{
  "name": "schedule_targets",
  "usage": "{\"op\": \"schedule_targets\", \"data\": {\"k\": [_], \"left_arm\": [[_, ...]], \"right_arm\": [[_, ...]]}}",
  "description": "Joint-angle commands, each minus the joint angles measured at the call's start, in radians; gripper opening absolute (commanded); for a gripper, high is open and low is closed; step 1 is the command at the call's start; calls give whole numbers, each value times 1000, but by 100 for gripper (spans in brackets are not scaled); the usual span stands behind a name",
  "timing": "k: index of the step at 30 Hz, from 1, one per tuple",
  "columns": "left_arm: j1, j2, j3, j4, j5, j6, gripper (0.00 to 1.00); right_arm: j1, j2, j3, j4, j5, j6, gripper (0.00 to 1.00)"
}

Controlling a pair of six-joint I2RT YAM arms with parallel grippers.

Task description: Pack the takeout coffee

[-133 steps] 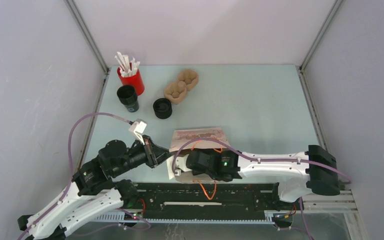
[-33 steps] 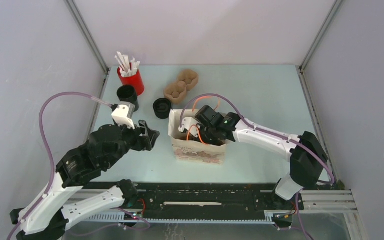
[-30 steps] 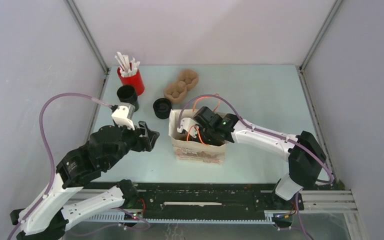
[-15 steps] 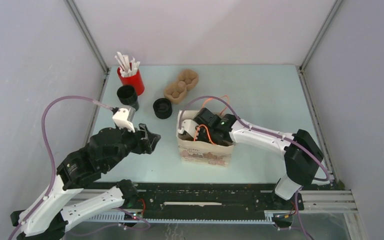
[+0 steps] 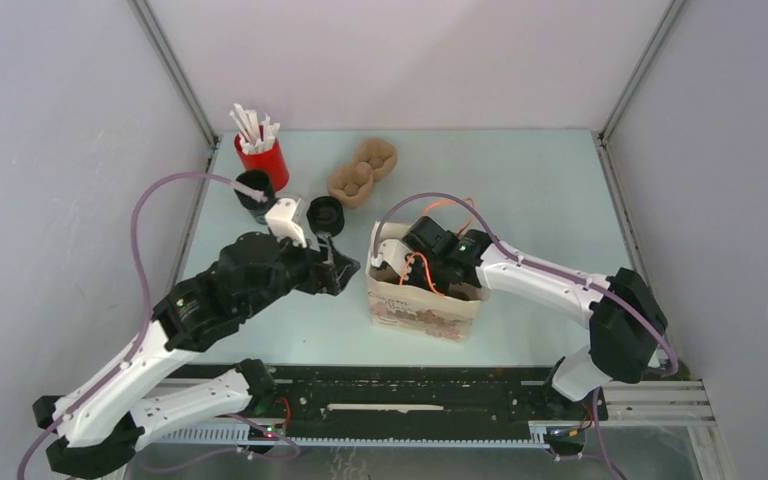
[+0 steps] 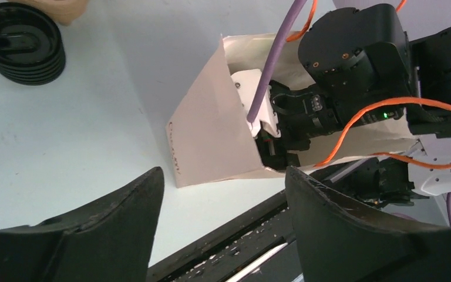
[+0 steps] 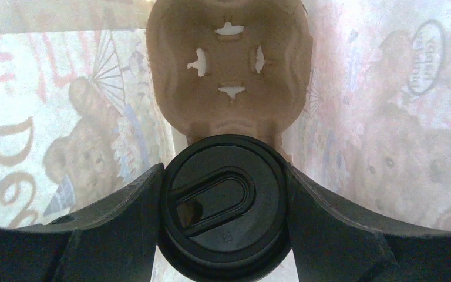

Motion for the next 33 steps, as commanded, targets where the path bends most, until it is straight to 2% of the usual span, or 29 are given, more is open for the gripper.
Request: {"op": "schedule_targets", "data": {"k": [1,5,11,16,20,27,33], "left_arm": [[5,82,61,96,47,-13,75],[5,98,50,141,58,-25,66],[5,93,13,198,86,-30,68],[5,119,18,197,87,-27,59],[5,111,18,197,67,-26,56],[4,56,4,240,46,-3,55],[5,-12,1,303,24,22,58]], "right_arm": [[15,-85,-9,32,-16,90,34],[36,-153,-8,58,22,149,32],[40,-284,-9,98,40,198,32],[30,-379,-12,171,90,251,31],[12,-447,-26,236,149,309,31],[-52,-540,-29,346,177,397,29],[-118,-591,-20,433,142,503,29]]}}
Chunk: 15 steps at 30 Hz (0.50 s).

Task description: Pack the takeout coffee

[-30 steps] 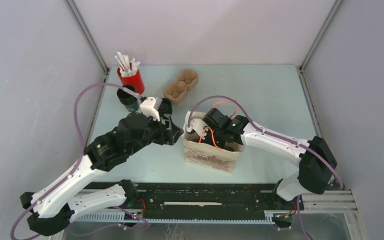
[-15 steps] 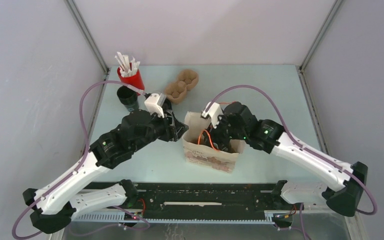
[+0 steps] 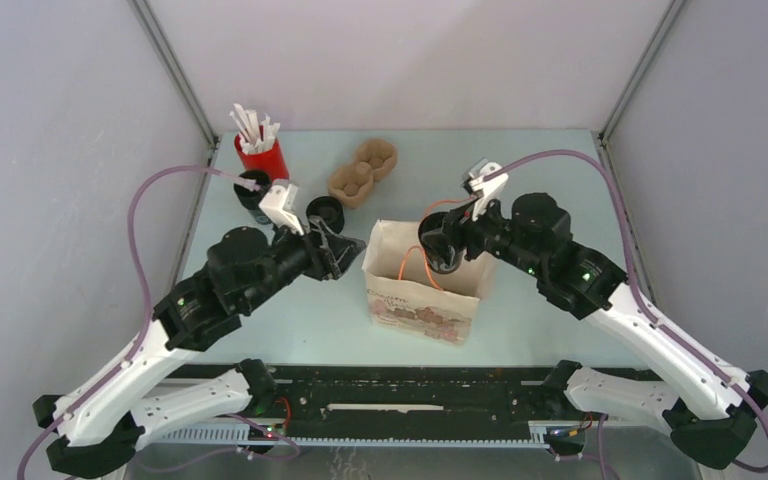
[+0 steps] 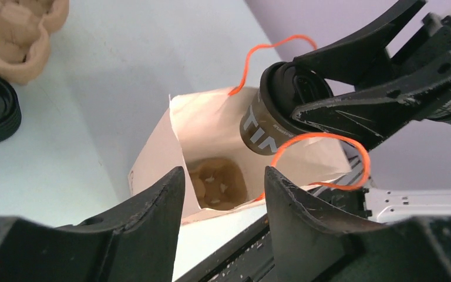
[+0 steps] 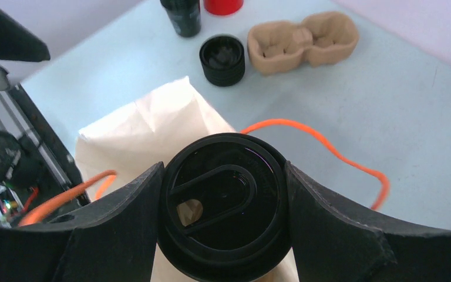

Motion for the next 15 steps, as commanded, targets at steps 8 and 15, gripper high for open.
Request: {"op": "schedule_targets", "data": {"k": [8,15], "left_arm": [[31,-98,-54,307,108,21,80],[130,-23,-57,540,433,-17,88]], "right_arm": [[-97,-90,76,228,-34,263,28],[-141,-85,134,391,-178,477,27]]}}
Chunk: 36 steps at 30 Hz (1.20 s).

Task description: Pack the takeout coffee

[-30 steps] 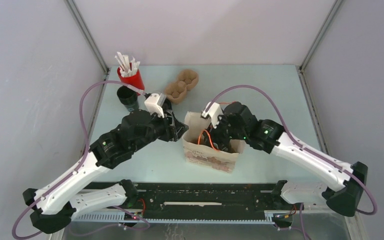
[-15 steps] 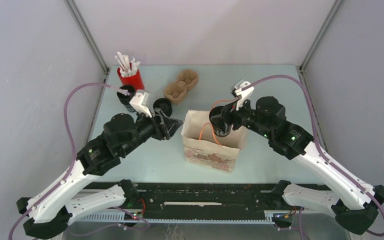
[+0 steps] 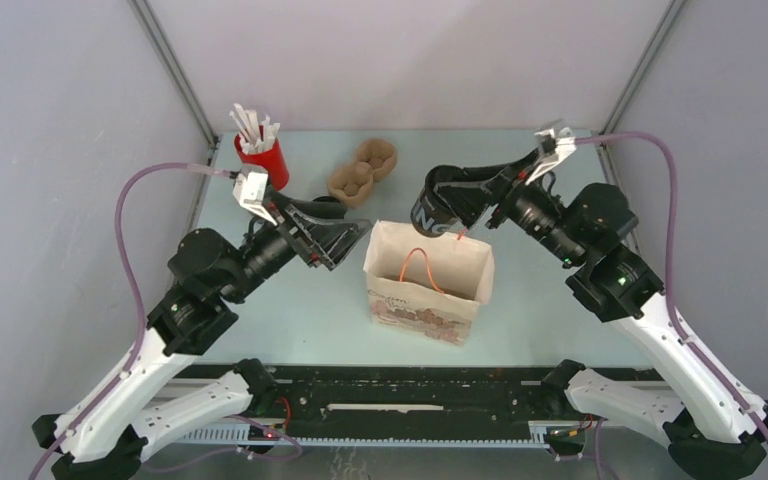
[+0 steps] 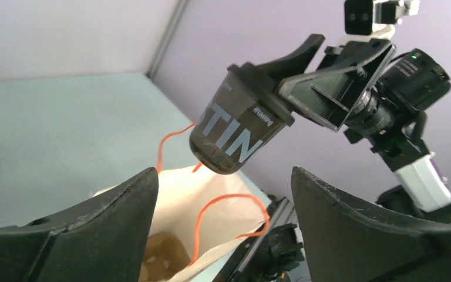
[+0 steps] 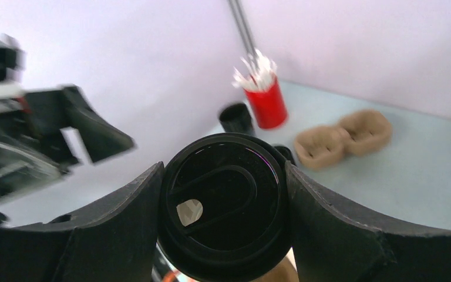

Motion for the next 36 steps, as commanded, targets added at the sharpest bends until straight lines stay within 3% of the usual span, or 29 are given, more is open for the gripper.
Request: {"op": "schedule_targets", "data": {"k": [1,4,8,12,15,20,24,29,34,36], "left_arm": [[56,67,-19,249,293,-25,89],[72,127,15,310,461,-22,91],[89,155,22,326,509,-42,93],[93,162,-46,505,617,-153,97],[92,169,-84,631,643,-240,98],[92,190,-84,655,638,-281,96],[92,196,-89,659,606,-299,88],[92,192,-98,655,594,-310,59],[93,158,-122,622,574,-284,45],[93,149,-120,595,576,-267,42]], "right_arm": [[-26,1,76,213,-130,206,27],[-30,18,82,287,-214,306,27],[-31,28,81,323,-260,390,26],[-31,32,80,341,-278,438,26],[-26,46,80,366,-295,468,26],[-2,56,66,408,-283,493,26],[25,59,58,418,-259,493,27],[53,45,58,364,-229,463,33],[75,13,58,249,-217,420,52],[88,-4,58,201,-227,401,67]]}}
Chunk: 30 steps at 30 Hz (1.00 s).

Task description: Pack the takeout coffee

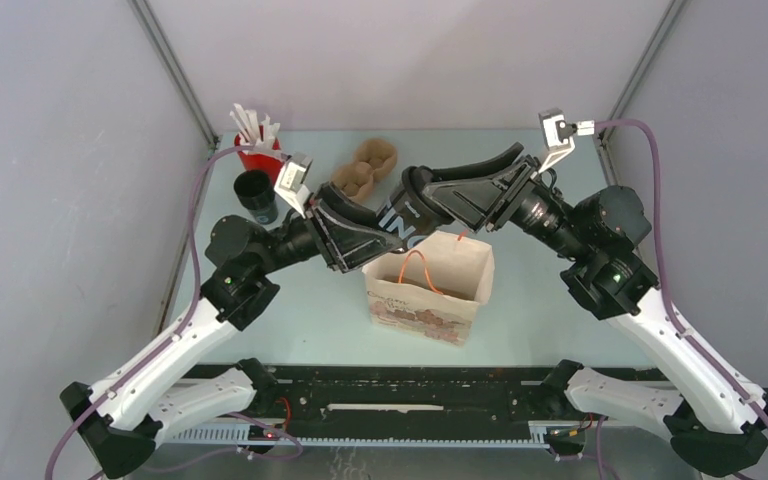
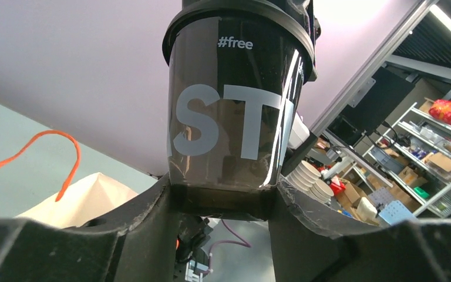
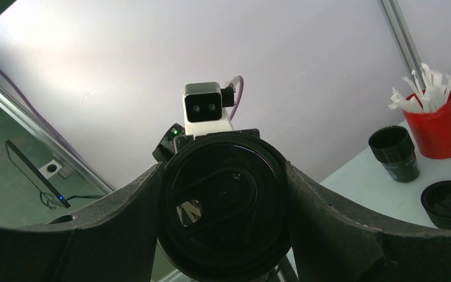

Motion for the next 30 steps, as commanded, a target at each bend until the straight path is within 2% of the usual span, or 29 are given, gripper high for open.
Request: {"op": "schedule_targets", "data": {"k": [1,2,3,4,9,12,20,27,30], "left_arm": [[2,-39,-11,-14,-4,43,42],[3,-43,-10,-32,3,56,41],[3,-47,-10,-48,11,71,41],[4,-50,-12,-66,20,83,41],[6,-57,-8,-167,67,143,43],[5,-52,-10,-173,106,143,43],[6,-39,-6,-219,163,155,43],[6,-39,-2,-221,170,153,42],[5,-40,-3,-221,171,151,42]], "right_arm": [[21,-52,4,-116,-20,-54,73],[5,-64,5,-167,-29,-58,88],[-14,-74,6,-198,-49,-59,98],[-38,-81,10,-223,-85,-58,99],[-129,-84,64,-373,-282,-82,100],[-156,-71,100,-486,-330,-130,100],[-181,-2,201,-572,-473,-156,99],[-180,32,215,-553,-522,-149,88],[-178,33,208,-556,-522,-153,89]]}}
